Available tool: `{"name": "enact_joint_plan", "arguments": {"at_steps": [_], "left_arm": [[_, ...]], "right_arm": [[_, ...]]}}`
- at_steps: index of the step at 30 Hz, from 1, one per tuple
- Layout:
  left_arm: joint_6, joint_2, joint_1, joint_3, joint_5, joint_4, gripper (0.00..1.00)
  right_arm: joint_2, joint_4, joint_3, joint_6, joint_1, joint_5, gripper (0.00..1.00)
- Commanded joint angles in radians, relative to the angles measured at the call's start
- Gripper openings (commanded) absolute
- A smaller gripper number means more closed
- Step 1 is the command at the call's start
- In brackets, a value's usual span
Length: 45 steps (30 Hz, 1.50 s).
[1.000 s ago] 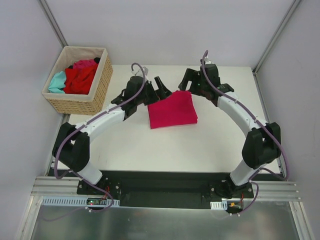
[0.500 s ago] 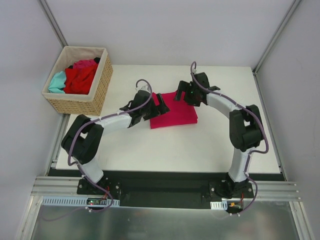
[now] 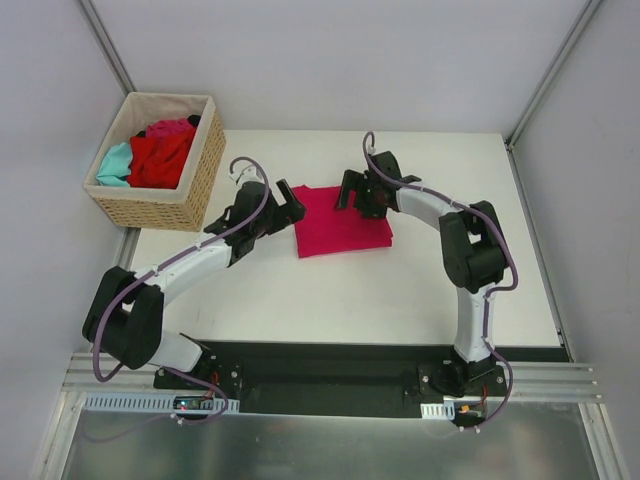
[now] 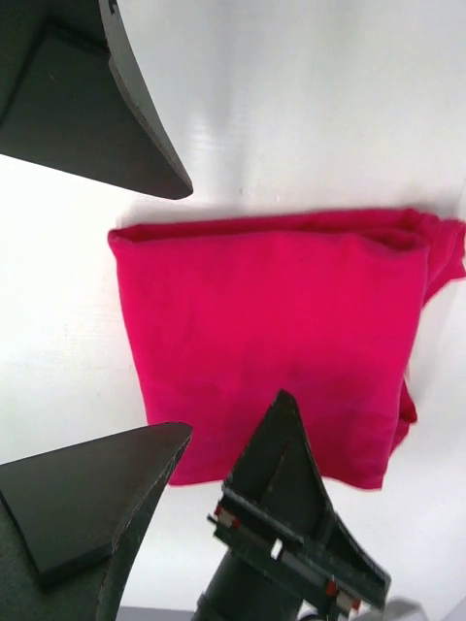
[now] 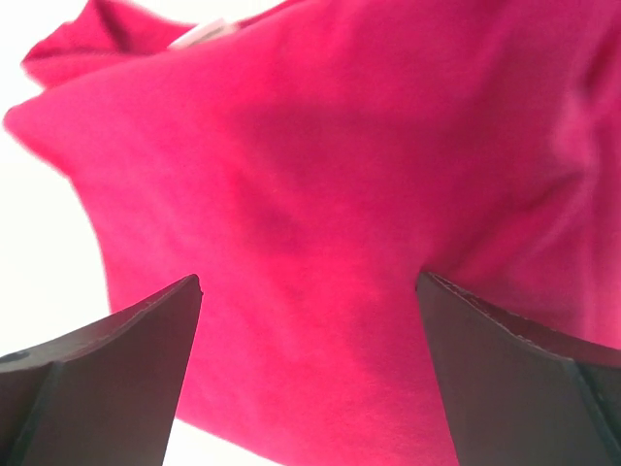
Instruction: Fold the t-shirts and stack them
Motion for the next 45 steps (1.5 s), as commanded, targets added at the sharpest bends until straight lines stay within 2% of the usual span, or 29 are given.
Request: {"name": "enact_joint_plan", "arguments": {"at_steps": [1,5,12,19,26,30,32,33,36,41,44,45], "left_arm": [[0.028,-0.032,0.021,-0.026,-0.022,-0.040,0.99],[0.036,-0.051,0.043,-0.037,-0.012,-0.052,0.99],[0.034,-0.121,0.061,-0.086,-0.018,-0.072,0.99],[0.050,-0.137,0.087,-0.096,-0.011,-0.090,0.99],[0.062,-0.137,0.100,-0.089,0.000,-0.096,0.99],[0.068,-0.141,0.103,-0.090,-0.005,-0.100,0.99],[0.068,-0.141,0.104,-0.092,-0.003,-0.101,0.99],[0.065,-0.143,0.104,-0.093,-0.002,-0.101,0.99],[0.061,-0.147,0.104,-0.087,0.011,-0.101,0.99],[0.071,-0.166,0.104,-0.069,0.037,-0.104,0.99],[0.105,-0.170,0.104,-0.031,0.100,-0.122,0.99],[0.123,-0.164,0.104,-0.002,0.163,-0.129,0.99]], "right_arm": [[0.007,-0.019,0.016,-0.001,-0.017,0.153,0.97],[0.051,-0.048,0.034,0.009,-0.072,0.189,0.97],[0.183,-0.120,0.179,0.020,-0.158,0.196,0.96],[0.300,-0.244,0.413,0.066,-0.232,0.222,0.97],[0.376,-0.340,0.559,0.103,-0.318,0.291,0.97],[0.381,-0.352,0.576,0.105,-0.361,0.264,0.96],[0.342,-0.316,0.536,0.074,-0.353,0.251,0.97],[0.250,-0.276,0.437,0.059,-0.335,0.244,0.96],[0.037,-0.112,0.280,-0.013,-0.295,0.254,0.97],[-0.209,-0.117,0.176,-0.101,-0.244,0.241,0.96],[-0.410,-0.075,0.053,-0.129,-0.204,0.222,0.96],[-0.459,-0.052,0.010,-0.133,-0.181,0.213,0.96]]}}
